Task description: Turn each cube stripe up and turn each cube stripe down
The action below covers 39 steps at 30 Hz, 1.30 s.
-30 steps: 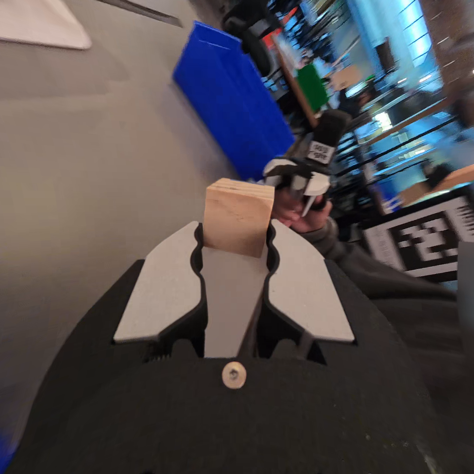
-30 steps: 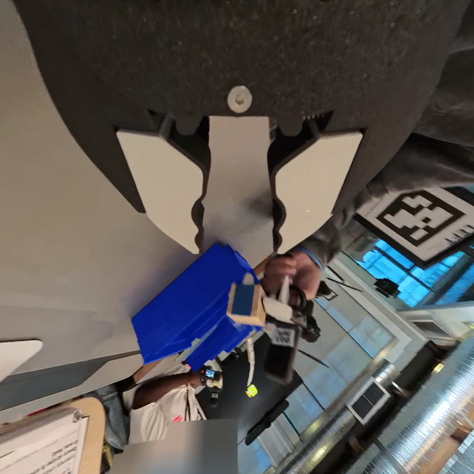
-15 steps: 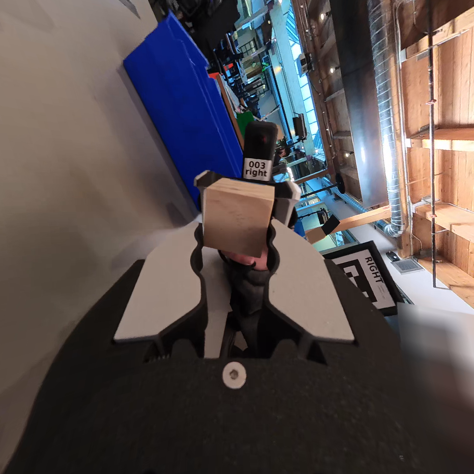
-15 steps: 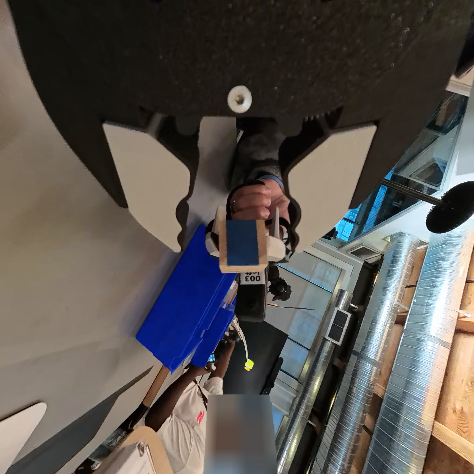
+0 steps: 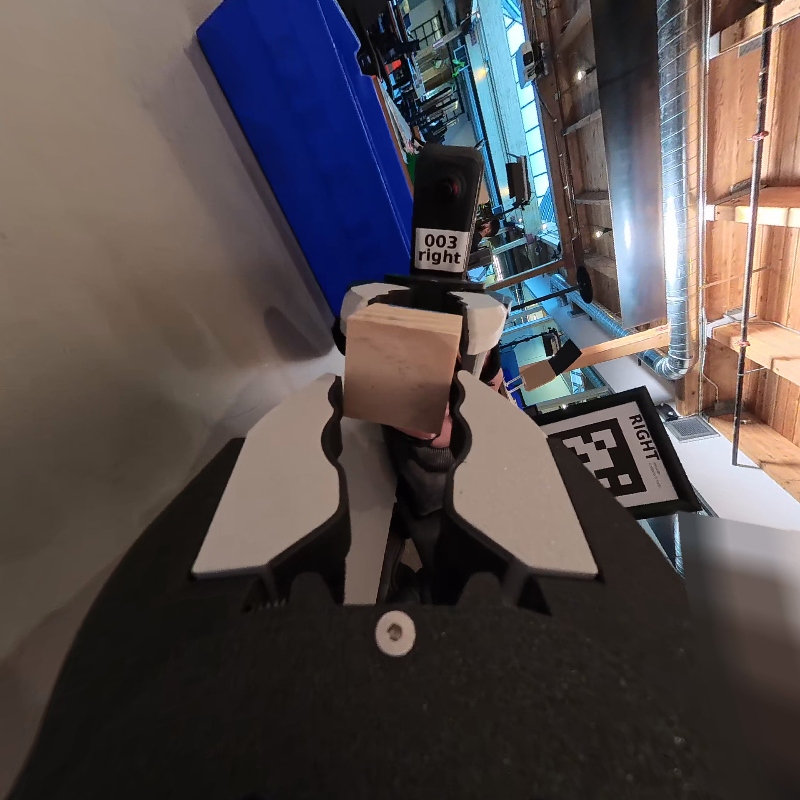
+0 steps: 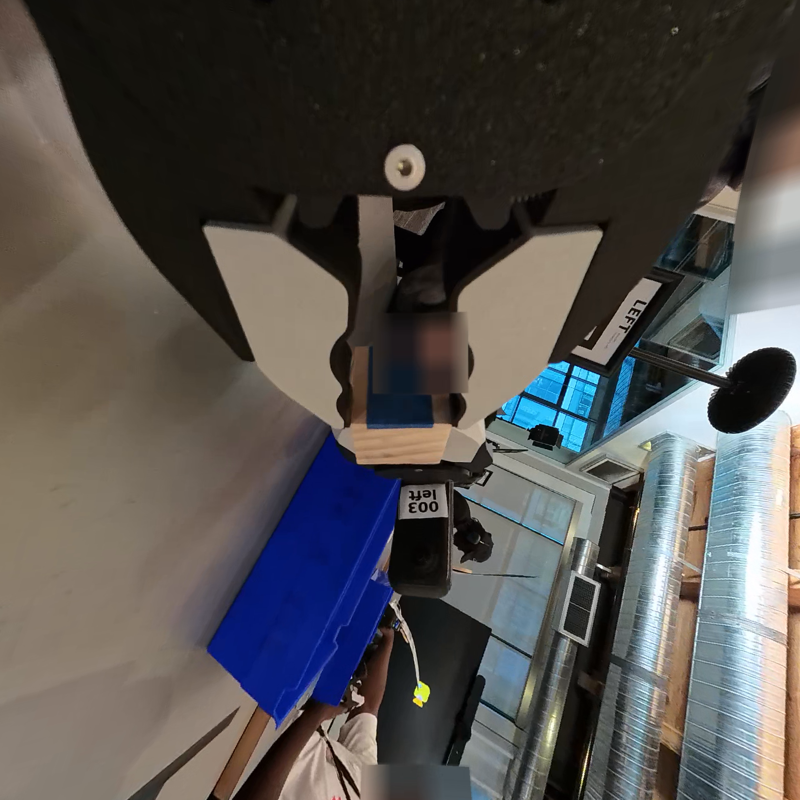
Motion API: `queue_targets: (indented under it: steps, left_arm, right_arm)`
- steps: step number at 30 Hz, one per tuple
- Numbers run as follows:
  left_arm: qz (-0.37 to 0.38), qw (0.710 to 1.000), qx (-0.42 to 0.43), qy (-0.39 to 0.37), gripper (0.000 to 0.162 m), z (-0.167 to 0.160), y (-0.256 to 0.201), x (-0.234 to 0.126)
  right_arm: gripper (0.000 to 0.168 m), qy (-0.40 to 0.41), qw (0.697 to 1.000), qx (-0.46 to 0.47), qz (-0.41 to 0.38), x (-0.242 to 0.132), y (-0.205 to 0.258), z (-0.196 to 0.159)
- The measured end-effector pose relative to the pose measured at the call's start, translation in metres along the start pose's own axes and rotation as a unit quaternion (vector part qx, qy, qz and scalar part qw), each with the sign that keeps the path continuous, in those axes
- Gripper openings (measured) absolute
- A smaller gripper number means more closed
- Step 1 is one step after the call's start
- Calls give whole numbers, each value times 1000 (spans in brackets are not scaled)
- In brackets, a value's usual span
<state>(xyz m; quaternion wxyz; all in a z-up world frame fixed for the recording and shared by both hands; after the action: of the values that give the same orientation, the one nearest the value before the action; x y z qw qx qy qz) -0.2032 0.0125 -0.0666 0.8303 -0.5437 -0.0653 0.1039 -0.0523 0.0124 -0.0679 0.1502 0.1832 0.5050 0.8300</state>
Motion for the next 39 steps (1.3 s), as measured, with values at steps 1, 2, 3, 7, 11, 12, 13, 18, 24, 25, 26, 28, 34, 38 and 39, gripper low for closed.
queue_targets:
  steps: [1, 2, 3, 7, 11, 12, 13, 18, 24, 25, 26, 28, 34, 38, 39]
  left_arm:
    - [0, 1000, 2, -2, 46, 0, 0, 0]
    - [0, 1000, 3, -3, 46, 0, -1, 1]
    - [-1, 1000, 3, -5, 46, 0, -1, 0]
    - [-3, 999, 23, -27, 62, -1, -10, -10]
    - [-12, 993, 114, -41, 66, -17, -24, -23]
    - [-46, 990, 124, -40, 66, -27, -30, -23]
    - [-86, 988, 125, -29, 66, -38, -36, -23]
    - [-119, 966, 227, 37, 63, -103, -40, -37]
    - [-134, 955, 258, 64, 60, -124, -53, -43]
    - [-136, 952, 265, 69, 60, -124, -54, -42]
    - [-134, 950, 272, 77, 60, -125, -54, -42]
    - [-121, 948, 284, 79, 60, -127, -51, -42]
    - [-127, 951, 266, 94, 60, -131, -49, -38]
    - [-129, 953, 256, 100, 60, -131, -49, -38]
    - [-129, 953, 253, 101, 60, -131, -49, -37]
  right_arm:
    - [43, -1, 1000, 0, 0, 0, 0, 0]
    - [43, 0, 1000, 0, 1, 0, 0, 1]
    - [43, 0, 1000, -2, 2, 0, 1, 1]
    - [43, 1, 999, -32, -13, -5, 8, 6]
    - [43, -3, 995, -94, -28, -21, 34, 23]
    - [43, -4, 993, -114, -36, -28, 44, 30]
    - [43, -8, 989, -139, -43, -37, 55, 38]
    - [43, -40, 932, -291, -212, -118, 101, 87]
    - [43, -63, 827, -285, -480, -208, 63, 128]
    - [43, -53, 815, -273, -509, -213, 51, 131]
    - [43, -40, 804, -262, -533, -216, 38, 132]
    - [43, -3, 780, -242, -577, -216, 13, 133]
    - [43, 67, 730, -186, -654, -210, -35, 137]
    - [43, 85, 711, -177, -675, -211, -47, 138]
    - [43, 87, 712, -171, -675, -211, -49, 137]
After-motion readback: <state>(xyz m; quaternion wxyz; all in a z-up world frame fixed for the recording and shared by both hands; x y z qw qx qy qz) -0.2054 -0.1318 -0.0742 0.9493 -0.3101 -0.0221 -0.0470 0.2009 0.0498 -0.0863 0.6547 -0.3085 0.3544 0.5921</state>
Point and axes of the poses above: each gripper's, where its closed fingertips meet, x out along the fingers, z out of its top, y = z × x across the jaws, the point moved 8 cm from there along -x, back along the fingers, and after that the axes turned 15 degrees about -y, right-handed, at the moved point
